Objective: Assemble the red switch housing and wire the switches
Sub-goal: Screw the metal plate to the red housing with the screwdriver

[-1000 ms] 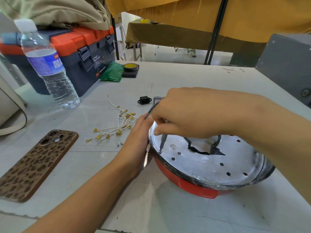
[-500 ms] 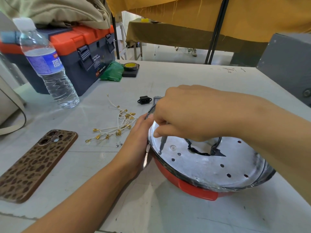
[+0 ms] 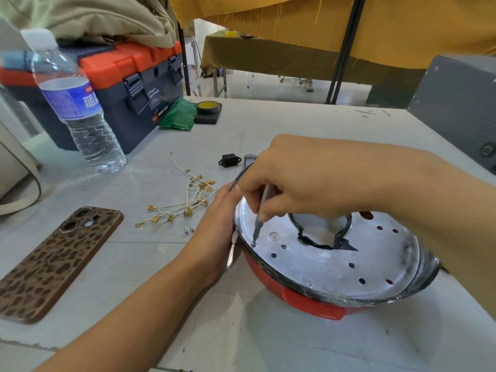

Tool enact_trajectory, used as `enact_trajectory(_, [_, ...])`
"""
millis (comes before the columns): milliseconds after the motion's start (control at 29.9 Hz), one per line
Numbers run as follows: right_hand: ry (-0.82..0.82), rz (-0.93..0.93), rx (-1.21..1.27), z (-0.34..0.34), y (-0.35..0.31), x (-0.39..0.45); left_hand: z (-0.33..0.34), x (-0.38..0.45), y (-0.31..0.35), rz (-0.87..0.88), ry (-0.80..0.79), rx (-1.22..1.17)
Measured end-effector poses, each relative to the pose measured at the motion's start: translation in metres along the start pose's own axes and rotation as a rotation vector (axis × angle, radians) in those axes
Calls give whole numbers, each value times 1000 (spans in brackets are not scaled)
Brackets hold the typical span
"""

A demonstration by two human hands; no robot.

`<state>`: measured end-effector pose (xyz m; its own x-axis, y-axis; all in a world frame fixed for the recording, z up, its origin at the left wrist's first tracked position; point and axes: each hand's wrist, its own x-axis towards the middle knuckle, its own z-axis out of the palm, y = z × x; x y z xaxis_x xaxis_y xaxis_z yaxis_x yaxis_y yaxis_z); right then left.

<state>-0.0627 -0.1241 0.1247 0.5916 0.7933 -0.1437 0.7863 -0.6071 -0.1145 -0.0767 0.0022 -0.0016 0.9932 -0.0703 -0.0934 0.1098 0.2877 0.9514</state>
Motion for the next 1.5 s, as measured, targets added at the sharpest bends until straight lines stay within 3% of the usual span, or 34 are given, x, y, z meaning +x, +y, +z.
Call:
enact_trajectory(435, [-28,39,-169,0,-3,4,1,-1,1,-5,-4,-6])
enact_trajectory(836, [-10,-18,-119,-1,1,2,2,0,0,-9,23,17])
enact_trajectory(1170, [-89,86,-140,-3,-10,8,4,0,1,-27,39,-18])
enact_trajectory(1505, [-6,-20,-265,1,-13,-4,-1,0,-4,1,12,-38])
